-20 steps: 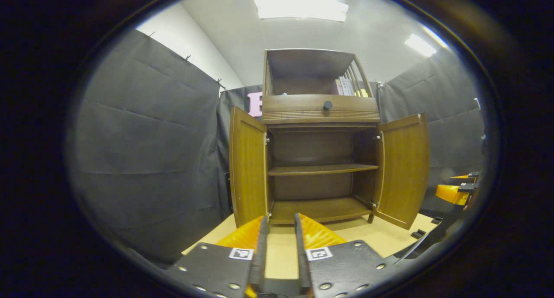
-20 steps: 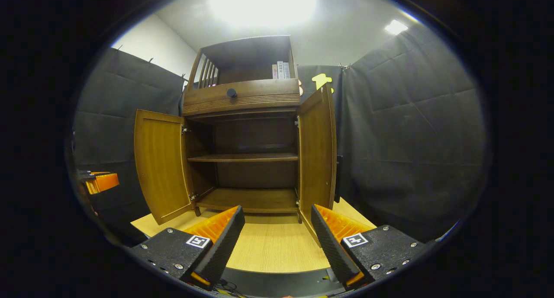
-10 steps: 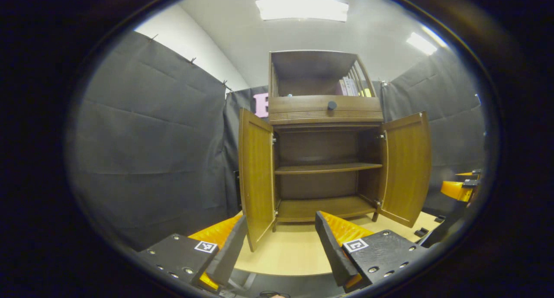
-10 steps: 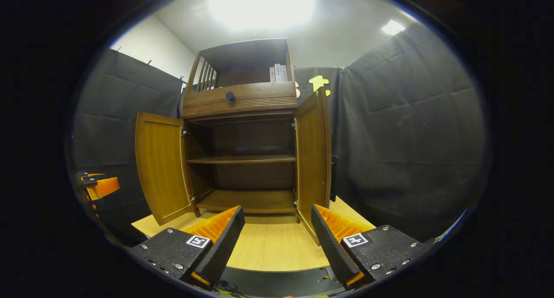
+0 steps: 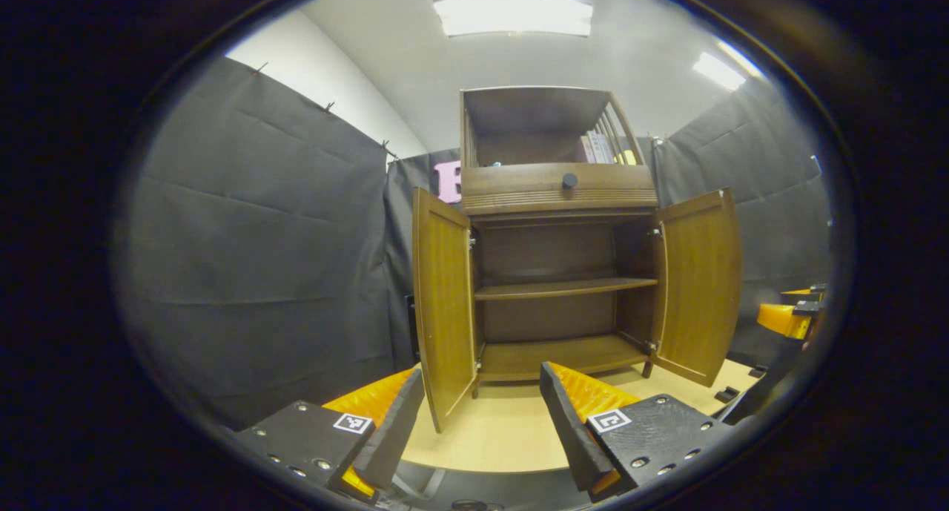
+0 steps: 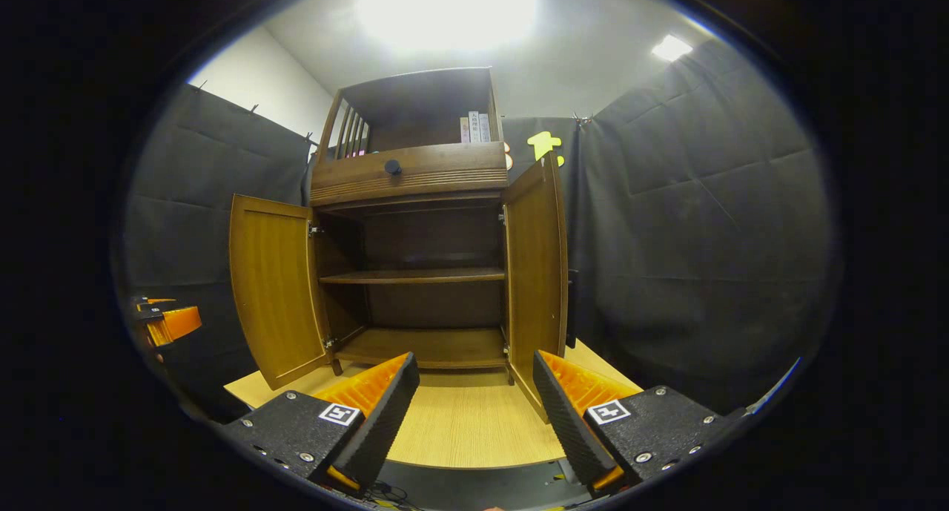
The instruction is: Open the right door of the double-door shoe cabinet with the right hand, and open the left door with the left hand.
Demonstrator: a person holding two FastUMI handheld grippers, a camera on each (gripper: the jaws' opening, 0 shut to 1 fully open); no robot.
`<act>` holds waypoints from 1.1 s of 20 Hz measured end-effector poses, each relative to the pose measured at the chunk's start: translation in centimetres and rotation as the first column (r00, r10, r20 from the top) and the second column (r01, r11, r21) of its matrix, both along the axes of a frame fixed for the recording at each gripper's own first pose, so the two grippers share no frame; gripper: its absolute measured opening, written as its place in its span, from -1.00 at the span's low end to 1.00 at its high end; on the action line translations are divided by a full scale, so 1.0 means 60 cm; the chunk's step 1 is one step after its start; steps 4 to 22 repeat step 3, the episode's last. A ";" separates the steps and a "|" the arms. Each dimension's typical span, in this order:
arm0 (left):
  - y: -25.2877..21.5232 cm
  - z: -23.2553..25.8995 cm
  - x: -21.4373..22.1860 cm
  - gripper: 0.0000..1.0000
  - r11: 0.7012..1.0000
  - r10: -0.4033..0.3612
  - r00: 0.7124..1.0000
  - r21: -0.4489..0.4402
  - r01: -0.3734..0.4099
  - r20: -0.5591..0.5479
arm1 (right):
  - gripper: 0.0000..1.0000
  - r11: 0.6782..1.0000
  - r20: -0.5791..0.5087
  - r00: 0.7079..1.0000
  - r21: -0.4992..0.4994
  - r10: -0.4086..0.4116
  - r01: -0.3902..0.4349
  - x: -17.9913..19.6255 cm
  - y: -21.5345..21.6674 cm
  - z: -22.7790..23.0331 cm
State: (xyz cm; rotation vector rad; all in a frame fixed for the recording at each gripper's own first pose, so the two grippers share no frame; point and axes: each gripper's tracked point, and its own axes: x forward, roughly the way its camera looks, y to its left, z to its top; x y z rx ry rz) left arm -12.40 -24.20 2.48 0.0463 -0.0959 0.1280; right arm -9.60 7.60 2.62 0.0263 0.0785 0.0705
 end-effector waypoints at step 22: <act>-0.002 0.000 0.013 0.90 1.000 -0.003 1.000 0.000 0.003 0.000 | 0.92 1.000 0.002 1.000 -0.003 -0.001 0.001 0.006 0.000 -0.002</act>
